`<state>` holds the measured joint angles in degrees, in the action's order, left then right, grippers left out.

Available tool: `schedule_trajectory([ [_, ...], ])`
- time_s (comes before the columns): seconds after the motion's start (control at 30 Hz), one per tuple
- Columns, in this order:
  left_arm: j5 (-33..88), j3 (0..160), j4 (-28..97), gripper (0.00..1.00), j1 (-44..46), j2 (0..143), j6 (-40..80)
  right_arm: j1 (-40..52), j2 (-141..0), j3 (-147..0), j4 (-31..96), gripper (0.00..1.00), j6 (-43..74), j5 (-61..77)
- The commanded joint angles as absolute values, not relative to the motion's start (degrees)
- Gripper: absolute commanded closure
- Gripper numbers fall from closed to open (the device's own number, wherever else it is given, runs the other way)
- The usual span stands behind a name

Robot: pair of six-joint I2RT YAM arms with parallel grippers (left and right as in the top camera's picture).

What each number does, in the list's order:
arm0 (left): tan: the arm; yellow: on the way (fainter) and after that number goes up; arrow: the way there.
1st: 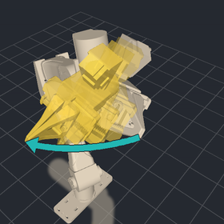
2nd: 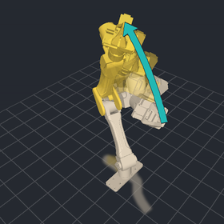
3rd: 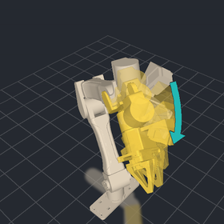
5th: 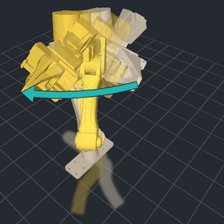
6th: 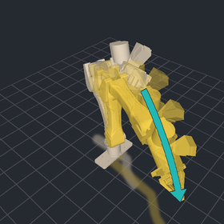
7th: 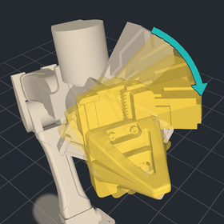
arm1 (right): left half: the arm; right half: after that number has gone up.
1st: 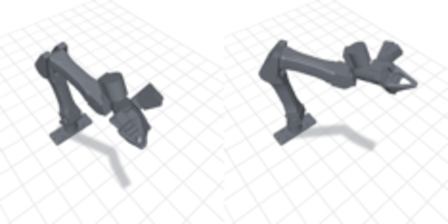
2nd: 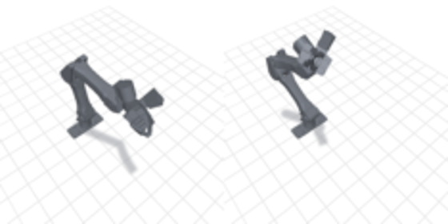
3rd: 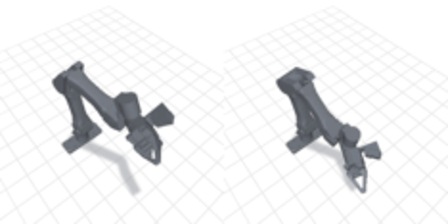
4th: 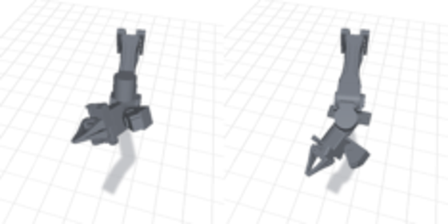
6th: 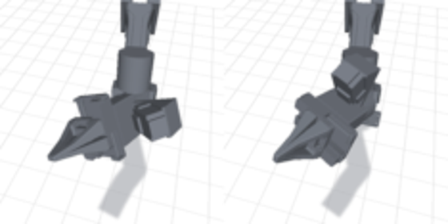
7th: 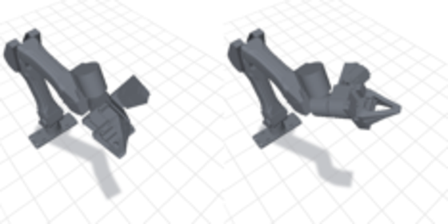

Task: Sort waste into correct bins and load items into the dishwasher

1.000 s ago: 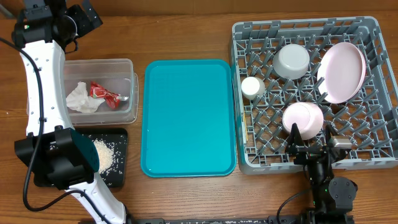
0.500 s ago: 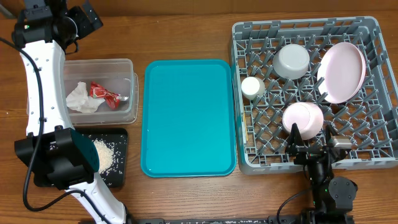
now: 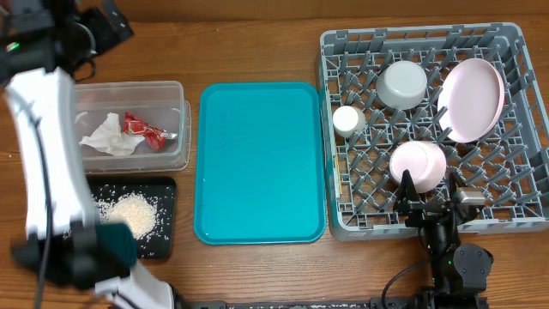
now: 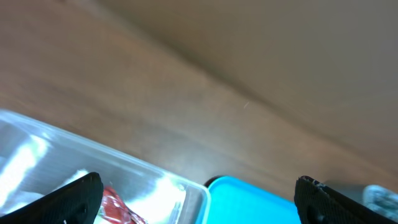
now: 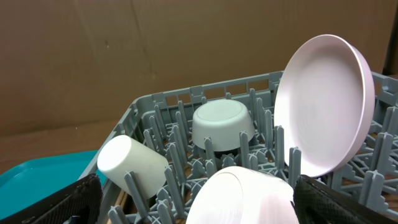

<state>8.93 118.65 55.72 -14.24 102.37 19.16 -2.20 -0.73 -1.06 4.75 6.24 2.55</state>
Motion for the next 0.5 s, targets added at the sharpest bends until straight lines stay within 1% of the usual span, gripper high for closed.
schedule_trajectory([
  [0.0,6.42,120.18,56.49,0.00,-13.69,87.02,14.87,-1.89,-0.16,-0.47,4.64,0.00,6.68,2.20],
  [0.3,5.80,120.05,70.11,0.00,-13.69,63.53,13.91,-1.89,-0.16,-0.47,4.64,0.00,6.68,2.20],
  [0.47,5.28,117.49,72.12,0.00,-13.85,53.80,13.91,-1.89,-0.16,-0.47,4.64,0.00,6.68,2.20],
])
